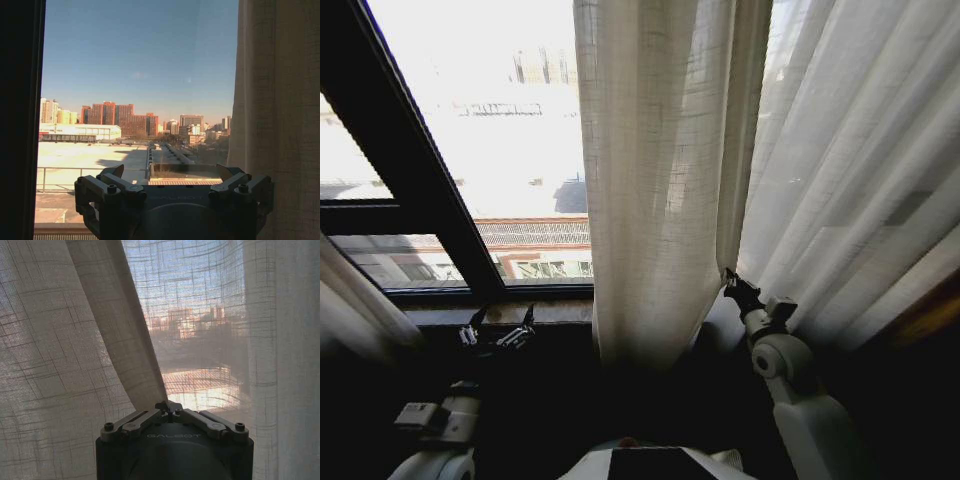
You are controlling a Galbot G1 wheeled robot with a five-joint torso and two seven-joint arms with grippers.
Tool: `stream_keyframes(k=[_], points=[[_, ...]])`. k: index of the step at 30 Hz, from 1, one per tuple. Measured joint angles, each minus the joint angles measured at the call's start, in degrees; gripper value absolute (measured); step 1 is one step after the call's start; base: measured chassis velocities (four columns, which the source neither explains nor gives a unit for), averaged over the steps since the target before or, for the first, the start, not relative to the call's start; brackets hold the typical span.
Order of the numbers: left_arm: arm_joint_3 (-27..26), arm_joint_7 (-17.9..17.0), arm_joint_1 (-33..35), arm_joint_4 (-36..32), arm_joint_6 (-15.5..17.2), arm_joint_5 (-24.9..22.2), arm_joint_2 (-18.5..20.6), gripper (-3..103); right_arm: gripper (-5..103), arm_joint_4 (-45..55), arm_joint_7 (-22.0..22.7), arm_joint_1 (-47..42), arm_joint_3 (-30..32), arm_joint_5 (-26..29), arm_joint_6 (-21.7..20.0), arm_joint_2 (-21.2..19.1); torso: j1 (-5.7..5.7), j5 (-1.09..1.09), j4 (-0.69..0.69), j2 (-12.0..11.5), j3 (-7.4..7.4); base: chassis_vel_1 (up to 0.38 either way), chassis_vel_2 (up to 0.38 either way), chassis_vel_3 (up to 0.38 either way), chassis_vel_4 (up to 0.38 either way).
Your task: Open the curtains by pulling them apart, changing their state from closed to fully open.
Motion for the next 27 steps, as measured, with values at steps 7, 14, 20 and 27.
stream_keyframes(k=[7,14,20,27], points=[[-0.01,0.01,-0.05,0.01,-0.01,0.0,-0.01,100,0,-0.03,0.0,0.01,0.02,-0.05,0.01,-0.01,-0.01,0.0,0.0,0.0,0.0,-0.358,-0.366,0.348,0.366],[-0.01,0.02,-0.07,0.08,-0.03,0.01,-0.02,100,0,-0.05,0.0,0.0,0.02,-0.09,0.02,0.02,0.0,0.0,0.0,0.0,0.0,-0.354,-0.349,0.346,0.336],[-0.02,0.03,-0.12,0.11,-0.03,0.01,-0.03,100,0,0.09,0.0,-0.11,0.04,-0.1,0.03,0.03,0.0,-0.01,-0.01,0.0,0.0,-0.345,-0.353,0.363,0.35],[0.0,0.06,0.06,0.1,-0.1,0.05,-0.1,100,0,0.21,-0.03,-0.32,0.1,-0.1,0.04,0.1,0.0,-0.01,0.0,0.01,0.0,-0.358,-0.365,0.353,0.362]])
